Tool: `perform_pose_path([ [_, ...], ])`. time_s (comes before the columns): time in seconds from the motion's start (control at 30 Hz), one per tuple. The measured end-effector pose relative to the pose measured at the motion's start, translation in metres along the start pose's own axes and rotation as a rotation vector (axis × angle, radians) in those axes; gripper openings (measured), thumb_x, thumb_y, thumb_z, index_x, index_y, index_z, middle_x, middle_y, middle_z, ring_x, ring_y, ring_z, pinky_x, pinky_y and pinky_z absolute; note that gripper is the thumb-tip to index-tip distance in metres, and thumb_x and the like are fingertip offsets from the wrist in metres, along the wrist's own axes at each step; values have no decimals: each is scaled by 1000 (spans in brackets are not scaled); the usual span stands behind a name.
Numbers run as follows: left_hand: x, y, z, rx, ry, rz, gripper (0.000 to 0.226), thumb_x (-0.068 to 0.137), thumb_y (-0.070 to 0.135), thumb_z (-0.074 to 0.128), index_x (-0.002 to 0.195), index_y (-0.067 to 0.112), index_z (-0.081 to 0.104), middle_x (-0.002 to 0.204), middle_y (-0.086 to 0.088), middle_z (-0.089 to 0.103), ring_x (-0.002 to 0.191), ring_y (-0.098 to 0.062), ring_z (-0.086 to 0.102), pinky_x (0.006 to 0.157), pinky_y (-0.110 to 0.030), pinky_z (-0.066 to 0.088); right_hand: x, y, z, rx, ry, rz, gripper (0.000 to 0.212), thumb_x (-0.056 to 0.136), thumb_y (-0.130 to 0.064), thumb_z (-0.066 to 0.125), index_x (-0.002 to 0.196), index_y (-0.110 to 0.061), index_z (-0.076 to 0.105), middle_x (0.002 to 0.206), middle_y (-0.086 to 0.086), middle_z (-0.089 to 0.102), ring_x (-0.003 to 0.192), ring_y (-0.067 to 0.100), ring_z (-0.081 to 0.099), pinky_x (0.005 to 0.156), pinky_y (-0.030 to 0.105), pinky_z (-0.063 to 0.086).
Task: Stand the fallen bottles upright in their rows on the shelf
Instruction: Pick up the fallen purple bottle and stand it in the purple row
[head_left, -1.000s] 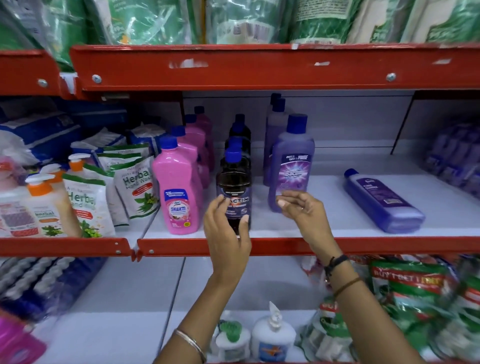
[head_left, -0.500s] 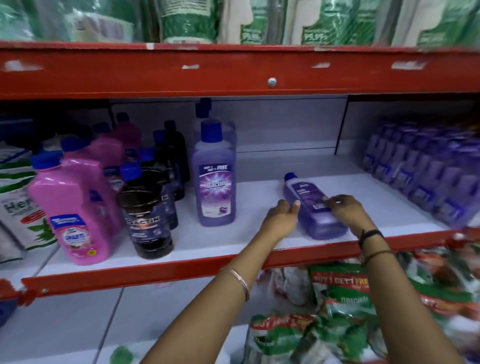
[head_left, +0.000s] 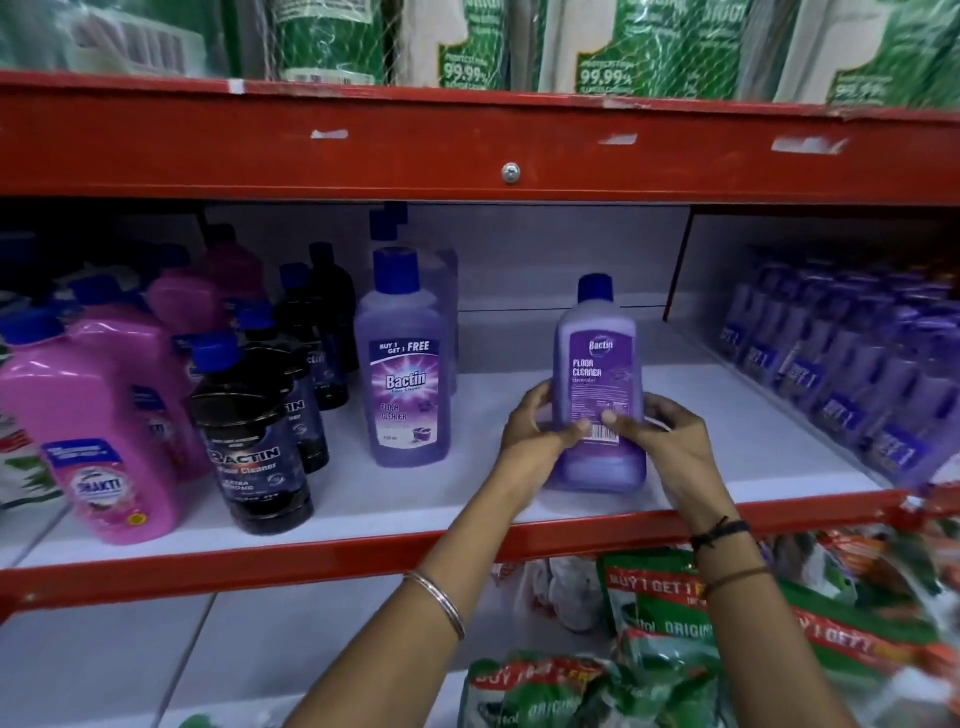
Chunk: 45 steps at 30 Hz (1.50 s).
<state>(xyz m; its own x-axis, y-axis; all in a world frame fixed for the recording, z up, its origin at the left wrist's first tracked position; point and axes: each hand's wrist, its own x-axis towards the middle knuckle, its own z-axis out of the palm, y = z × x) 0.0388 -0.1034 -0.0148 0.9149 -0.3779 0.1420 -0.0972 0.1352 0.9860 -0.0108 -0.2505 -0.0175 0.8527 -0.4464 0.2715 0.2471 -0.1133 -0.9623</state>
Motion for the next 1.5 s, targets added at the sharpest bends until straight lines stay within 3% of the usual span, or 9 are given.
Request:
perform_pose_path([
  [0.2,-39,29,-43,19,-15,211,62,78,11,71,128,32,41,112,14,56,96,-8,62,69,-20,57,-38,-28,33,10,-32,-137,56,61,-18,81,112,-17,58,105,-4,69,87,7,70,69,23,58],
  [0.33,-70,33,-80,63,72,293,59,78,12,70,115,49,42,115,14,58,106,-13,62,80,-27,57,-63,-36,73,15,-91,-162,55,65,-10,81,112,-21,54,105,-9,66,87,-1,68,66,16,55],
  [0.53,-89,20,-128,105,163,314,67,77,13,70,133,34,39,121,5,60,111,-13,61,88,-35,55,-82,-22,126,81,-139,-136,61,63,-7,82,116,-14,53,110,0,66,95,11,68,74,21,56],
  [0.7,-100,13,-143,87,207,368,63,81,8,66,131,35,38,121,9,58,107,-1,60,77,-18,53,-89,-11,147,42,-160,-131,63,68,-22,80,123,-20,50,122,2,62,108,15,63,85,28,57],
  [0.93,-100,7,-146,140,293,357,29,98,14,35,122,30,41,119,15,54,106,10,54,91,-17,49,-95,-7,154,-29,-32,-138,49,75,-22,75,118,-13,54,112,4,63,98,9,63,62,8,51],
  [1.13,-102,8,-156,158,215,274,37,90,8,53,123,23,43,109,9,57,93,8,56,82,-13,49,-99,-8,148,-59,-106,-161,39,82,-38,62,116,-20,58,117,-1,65,108,16,63,82,20,54],
  [1.3,-102,14,-156,171,118,161,51,84,13,64,127,20,37,125,-1,52,110,-11,52,83,-12,49,-99,-14,153,-95,-281,-163,34,75,-60,60,107,-48,54,124,-2,50,112,11,57,89,22,48],
  [1.4,-99,14,-156,204,102,123,70,75,19,74,132,20,32,133,-1,47,118,-12,49,95,-23,46,-94,-14,156,-34,-323,-145,53,73,-54,65,118,-27,57,123,2,60,106,14,65,85,25,54],
  [1.5,-98,16,-152,245,93,108,82,68,18,80,132,22,29,128,3,50,114,-10,52,89,-17,46,-89,-13,158,26,-368,-117,54,76,-43,64,120,-16,49,118,3,65,102,11,67,81,24,55],
])
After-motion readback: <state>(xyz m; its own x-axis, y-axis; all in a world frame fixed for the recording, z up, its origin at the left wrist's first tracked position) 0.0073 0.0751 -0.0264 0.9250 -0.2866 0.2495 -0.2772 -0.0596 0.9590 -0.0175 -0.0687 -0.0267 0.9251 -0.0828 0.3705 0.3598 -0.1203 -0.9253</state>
